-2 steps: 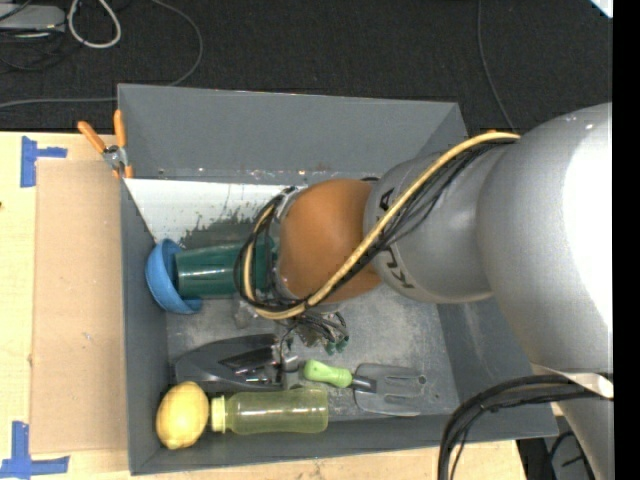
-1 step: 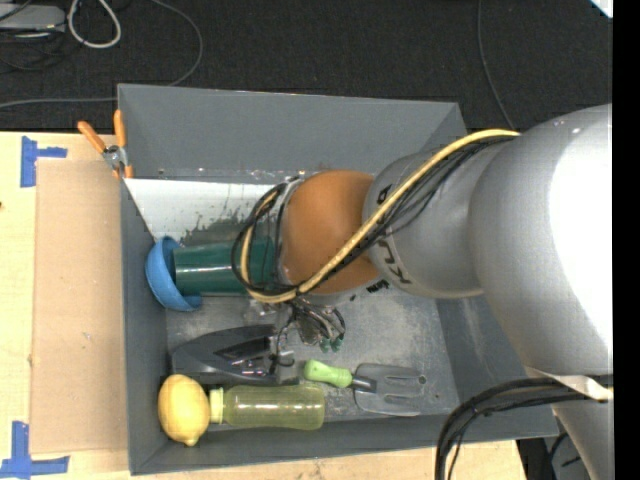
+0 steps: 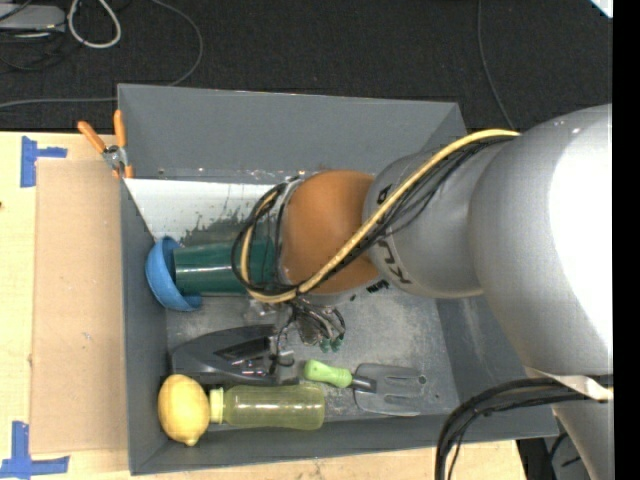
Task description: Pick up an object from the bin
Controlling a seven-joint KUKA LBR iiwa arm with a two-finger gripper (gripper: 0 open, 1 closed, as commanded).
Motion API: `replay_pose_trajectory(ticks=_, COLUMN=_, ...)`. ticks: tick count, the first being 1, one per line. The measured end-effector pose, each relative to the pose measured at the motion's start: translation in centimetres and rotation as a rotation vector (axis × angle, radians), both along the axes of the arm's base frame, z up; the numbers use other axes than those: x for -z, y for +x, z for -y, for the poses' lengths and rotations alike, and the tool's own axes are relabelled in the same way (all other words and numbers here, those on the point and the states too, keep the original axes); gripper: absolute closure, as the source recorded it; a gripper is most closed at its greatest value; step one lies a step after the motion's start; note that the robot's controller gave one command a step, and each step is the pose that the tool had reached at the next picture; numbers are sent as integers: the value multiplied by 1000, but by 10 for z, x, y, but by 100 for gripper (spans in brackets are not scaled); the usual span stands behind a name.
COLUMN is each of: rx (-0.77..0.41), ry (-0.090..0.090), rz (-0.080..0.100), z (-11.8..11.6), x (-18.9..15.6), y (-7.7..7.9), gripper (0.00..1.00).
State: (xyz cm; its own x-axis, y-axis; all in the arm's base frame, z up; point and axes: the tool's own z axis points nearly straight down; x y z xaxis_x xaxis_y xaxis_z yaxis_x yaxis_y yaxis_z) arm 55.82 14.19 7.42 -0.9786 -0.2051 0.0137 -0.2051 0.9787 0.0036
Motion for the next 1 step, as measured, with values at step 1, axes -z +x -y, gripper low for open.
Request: replay_pose_trajectory(ticks=1, rx=1, ry=-1, rz=-5, z=1, x=-21, y=-3, gripper=100)
